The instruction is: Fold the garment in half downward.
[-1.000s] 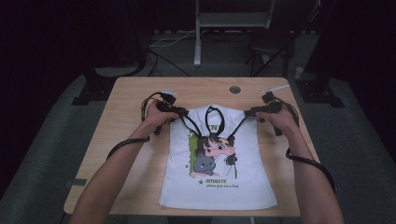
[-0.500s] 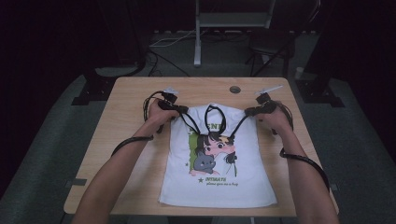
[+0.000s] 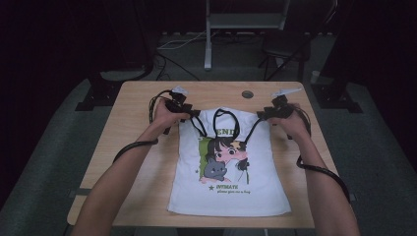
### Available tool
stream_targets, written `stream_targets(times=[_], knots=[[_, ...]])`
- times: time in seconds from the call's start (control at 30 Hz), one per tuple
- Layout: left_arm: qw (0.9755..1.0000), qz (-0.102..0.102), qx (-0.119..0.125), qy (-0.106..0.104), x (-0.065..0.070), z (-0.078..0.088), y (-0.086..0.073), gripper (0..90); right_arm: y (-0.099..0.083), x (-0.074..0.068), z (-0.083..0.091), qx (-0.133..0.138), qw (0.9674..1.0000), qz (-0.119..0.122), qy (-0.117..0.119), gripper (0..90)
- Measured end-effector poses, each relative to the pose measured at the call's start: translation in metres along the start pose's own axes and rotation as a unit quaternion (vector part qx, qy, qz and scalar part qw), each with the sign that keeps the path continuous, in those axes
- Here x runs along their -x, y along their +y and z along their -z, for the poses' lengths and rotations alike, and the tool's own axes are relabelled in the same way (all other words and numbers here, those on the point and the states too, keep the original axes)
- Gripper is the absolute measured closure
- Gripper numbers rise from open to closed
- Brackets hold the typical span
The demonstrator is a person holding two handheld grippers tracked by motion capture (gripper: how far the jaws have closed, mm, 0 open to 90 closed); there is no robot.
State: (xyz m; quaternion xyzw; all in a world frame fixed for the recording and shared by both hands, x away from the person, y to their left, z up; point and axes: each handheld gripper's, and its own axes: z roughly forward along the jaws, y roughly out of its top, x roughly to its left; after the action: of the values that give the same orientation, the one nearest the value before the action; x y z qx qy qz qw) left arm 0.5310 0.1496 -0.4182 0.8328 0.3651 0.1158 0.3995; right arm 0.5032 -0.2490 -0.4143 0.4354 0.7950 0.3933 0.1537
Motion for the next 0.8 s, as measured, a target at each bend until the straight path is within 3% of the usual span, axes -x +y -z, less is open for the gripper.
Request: stream_targets(times=[0.07, 0.1, 0.23, 0.3, 0.37, 0.4, 0.5, 0.63, 0.77, 0.8], knots=[[0.9999, 0.014, -0.007, -0.001, -0.005, 0.003, -0.005, 39.5, 0.000, 0.001, 0.005, -0.002, 0.9997, -0.016, 0.018, 43.6], [0.9996, 0.028, -0.006, 0.004, -0.009, 0.005, -0.008, 39.5, -0.001, 0.001, 0.005, -0.010, 0.9996, -0.023, 0.016, 41.0], [0.9967, 0.080, -0.008, -0.006, -0.018, 0.008, -0.018, 39.9, -0.008, 0.006, 0.002, -0.036, 0.9976, -0.056, -0.015, 38.9], [0.9951, 0.098, -0.009, -0.016, -0.020, 0.007, -0.023, 42.8, -0.012, 0.009, -0.002, -0.038, 0.9965, -0.072, -0.018, 40.2], [0.9933, 0.114, 0.001, -0.017, -0.022, 0.007, -0.024, 45.5, -0.014, 0.009, -0.005, -0.044, 0.9965, -0.064, -0.033, 41.3], [0.9934, 0.114, 0.000, -0.016, -0.022, 0.007, -0.024, 47.4, -0.015, 0.010, -0.006, -0.045, 0.9961, -0.062, -0.044, 43.8], [0.9944, 0.104, 0.000, -0.014, -0.023, 0.006, -0.025, 60.0, -0.017, 0.010, -0.008, -0.033, 0.9971, -0.066, -0.019, 59.2], [0.9935, 0.112, 0.010, -0.017, -0.023, 0.002, -0.026, 76.2, -0.016, 0.007, -0.011, -0.031, 0.9978, -0.056, -0.019, 78.6], [0.9933, 0.114, 0.018, -0.012, -0.024, -0.002, -0.025, 83.7, -0.016, 0.010, -0.015, -0.017, 0.9976, -0.063, -0.025, 83.3], [0.9943, 0.105, 0.017, -0.007, -0.024, -0.002, -0.024, 84.1, -0.016, 0.010, -0.016, -0.014, 0.9974, -0.064, -0.029, 83.5]])
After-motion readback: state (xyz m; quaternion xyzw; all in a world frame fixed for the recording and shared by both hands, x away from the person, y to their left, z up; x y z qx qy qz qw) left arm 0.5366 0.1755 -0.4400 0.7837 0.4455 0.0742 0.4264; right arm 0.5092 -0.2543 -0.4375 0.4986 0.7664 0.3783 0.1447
